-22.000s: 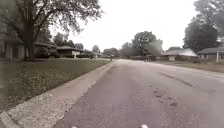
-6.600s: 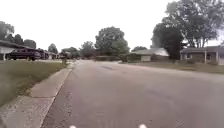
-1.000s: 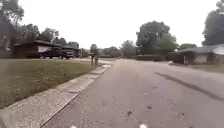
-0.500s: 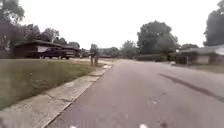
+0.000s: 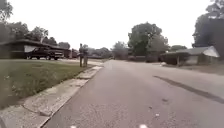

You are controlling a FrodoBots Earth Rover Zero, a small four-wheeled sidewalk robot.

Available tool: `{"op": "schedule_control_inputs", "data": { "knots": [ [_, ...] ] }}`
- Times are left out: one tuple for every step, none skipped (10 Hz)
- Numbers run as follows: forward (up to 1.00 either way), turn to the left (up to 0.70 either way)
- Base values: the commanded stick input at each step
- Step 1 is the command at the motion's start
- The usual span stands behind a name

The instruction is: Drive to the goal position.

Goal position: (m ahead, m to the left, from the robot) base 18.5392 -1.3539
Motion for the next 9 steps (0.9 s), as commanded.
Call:
{"op": "schedule_control_inputs", "data": {
  "knots": [
    [0.7,0.0],
    [0.7,0.0],
    [0.7,0.0],
    [0.7,0.0],
    [0.7,0.0],
    [0.7,0.0],
    [0.7,0.0],
    [0.7,0.0],
    [0.7,0.0]
  ]
}}
